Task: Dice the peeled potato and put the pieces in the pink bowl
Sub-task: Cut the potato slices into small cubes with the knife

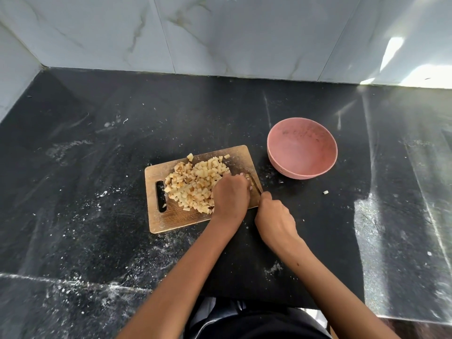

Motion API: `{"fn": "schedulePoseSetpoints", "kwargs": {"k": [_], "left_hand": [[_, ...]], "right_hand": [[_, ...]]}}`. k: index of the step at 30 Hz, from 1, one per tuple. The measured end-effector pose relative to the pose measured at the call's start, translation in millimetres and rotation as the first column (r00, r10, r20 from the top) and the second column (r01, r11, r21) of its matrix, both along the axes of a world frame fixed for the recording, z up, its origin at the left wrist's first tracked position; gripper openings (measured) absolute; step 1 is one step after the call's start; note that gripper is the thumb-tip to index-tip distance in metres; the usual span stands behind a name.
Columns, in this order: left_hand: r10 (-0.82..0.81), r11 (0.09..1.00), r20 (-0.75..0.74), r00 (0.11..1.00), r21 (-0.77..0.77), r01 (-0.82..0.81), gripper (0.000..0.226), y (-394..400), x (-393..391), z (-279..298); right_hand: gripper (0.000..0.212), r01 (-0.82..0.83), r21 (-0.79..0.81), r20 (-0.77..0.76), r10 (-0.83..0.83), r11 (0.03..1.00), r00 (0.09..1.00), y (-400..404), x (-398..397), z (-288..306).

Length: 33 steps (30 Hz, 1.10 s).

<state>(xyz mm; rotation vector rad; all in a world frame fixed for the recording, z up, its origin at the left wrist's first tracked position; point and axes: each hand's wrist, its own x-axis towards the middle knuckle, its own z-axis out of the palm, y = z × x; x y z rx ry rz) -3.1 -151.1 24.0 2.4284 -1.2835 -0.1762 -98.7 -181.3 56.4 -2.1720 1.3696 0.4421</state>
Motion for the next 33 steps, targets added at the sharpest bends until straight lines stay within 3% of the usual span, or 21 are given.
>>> {"fn": "schedulePoseSetpoints", "kwargs": {"k": [2, 6, 8, 11, 14, 18, 21, 29, 33], "left_hand": [[-0.015, 1.0, 0.012, 1.0, 0.007, 0.014, 0.021, -1, 0, 3], [-0.025, 0.999, 0.072, 0.997, -0.024, 0.027, 0.015, 0, -1, 0], [-0.05, 0.997, 0.087, 0.995, -0.051, 0.054, 0.009, 3, -2, 2], [-0.187, 0.978, 0.076, 0.979, 0.104, 0.178, 0.036, 9, 1, -1], [-0.214, 0.965, 0.132, 0.968, 0.179, 0.19, 0.041, 14, 5, -5], [-0.101, 0.995, 0.198, 0.975, -0.001, 0.103, 0.026, 19, 0, -8], [-0.114, 0.99, 0.199, 0.973, -0.061, 0.128, 0.01, 17, 0, -7], [-0.061, 0.998, 0.098, 0.993, -0.021, 0.063, 0.022, 14, 7, -12], [-0.054, 0.989, 0.147, 0.988, -0.129, 0.073, 0.013, 12, 3, -5]], "right_hand": [[0.029, -0.002, 0.011, -0.02, 0.002, 1.0, 1.0, 4, -8, -2], [0.006, -0.005, 0.019, -0.017, 0.006, 1.0, 1.0, 11, -26, -2], [0.007, -0.017, 0.019, 0.007, 0.016, 1.0, 1.0, 12, -32, -1], [0.019, -0.003, 0.03, 0.104, 0.0, 1.0, 0.995, 10, -36, 6], [0.02, 0.028, 0.025, 0.156, -0.032, 0.999, 0.987, 4, -28, 9], [0.023, 0.024, 0.036, 0.145, -0.029, 0.999, 0.989, -6, -10, 7], [0.023, 0.002, 0.02, 0.115, -0.005, 1.0, 0.993, -8, -1, 4], [0.032, -0.042, 0.015, 0.017, 0.041, 0.999, 0.999, -8, 14, 4], [0.035, -0.042, 0.013, -0.048, 0.043, 0.999, 0.998, 4, -5, -1]]}}
